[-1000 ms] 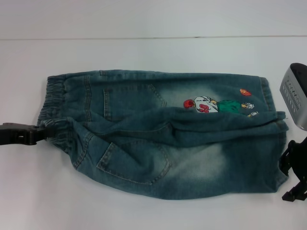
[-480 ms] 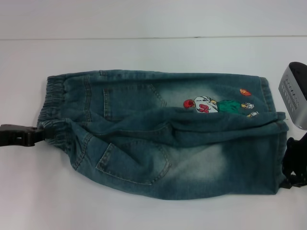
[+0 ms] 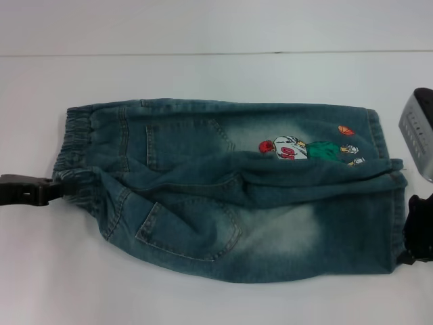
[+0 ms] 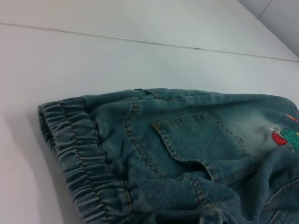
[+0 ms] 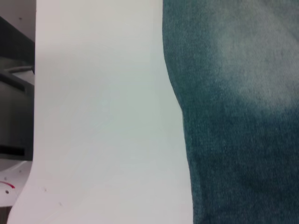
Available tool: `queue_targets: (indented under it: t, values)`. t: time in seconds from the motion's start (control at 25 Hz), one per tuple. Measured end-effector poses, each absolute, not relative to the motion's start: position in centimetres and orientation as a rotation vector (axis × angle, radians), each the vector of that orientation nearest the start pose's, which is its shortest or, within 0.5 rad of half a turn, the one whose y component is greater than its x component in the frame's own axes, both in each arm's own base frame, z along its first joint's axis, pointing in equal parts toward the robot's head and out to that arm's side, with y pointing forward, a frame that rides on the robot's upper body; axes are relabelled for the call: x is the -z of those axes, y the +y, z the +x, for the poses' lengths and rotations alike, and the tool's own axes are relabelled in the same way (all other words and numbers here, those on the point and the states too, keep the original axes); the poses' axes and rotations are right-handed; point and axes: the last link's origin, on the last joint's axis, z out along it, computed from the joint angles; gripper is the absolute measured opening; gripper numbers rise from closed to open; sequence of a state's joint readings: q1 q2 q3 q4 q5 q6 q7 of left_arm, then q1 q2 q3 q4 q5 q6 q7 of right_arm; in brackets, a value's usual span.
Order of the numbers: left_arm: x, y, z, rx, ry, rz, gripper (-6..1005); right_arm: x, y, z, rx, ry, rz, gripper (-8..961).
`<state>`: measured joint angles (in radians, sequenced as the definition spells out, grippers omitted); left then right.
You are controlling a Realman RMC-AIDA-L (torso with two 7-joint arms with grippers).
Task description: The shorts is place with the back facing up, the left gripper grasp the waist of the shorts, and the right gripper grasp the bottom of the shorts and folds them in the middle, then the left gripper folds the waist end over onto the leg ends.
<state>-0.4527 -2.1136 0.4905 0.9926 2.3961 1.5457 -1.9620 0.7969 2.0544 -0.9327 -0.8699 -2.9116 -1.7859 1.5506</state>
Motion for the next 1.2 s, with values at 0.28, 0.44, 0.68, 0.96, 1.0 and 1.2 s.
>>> queue_targets:
  t: [0.28,0.44,0.68,0.96,1.0,1.2]
  values:
    - [-5.4,31.7,-32.0,0.355,-1.418,-2.307,43,-4.6,34.3,26.8,0.58,0.353,-3.135,40]
    - [-5.7,31.8,-31.9,0.369,-1.431,-2.295,46,-6.7,34.2,27.7,0.133,0.395,-3.104,40]
    - [-6.7,32.5,-31.7,0.436,-1.414,-2.248,50,-7.4,34.6,29.6,-0.252,0.471,-2.859,41]
    - [-8.2,33.5,-32.2,0.58,-1.413,-2.093,55,-6.4,35.1,31.0,-0.419,0.55,-2.599,41]
    - [-8.2,33.7,-32.5,0.584,-1.414,-2.069,56,-6.3,35.3,31.3,-0.425,0.569,-2.563,41]
    - [-7.9,34.8,-33.6,0.599,-1.419,-1.951,59,-5.2,36.5,32.5,-0.408,0.662,-2.421,41]
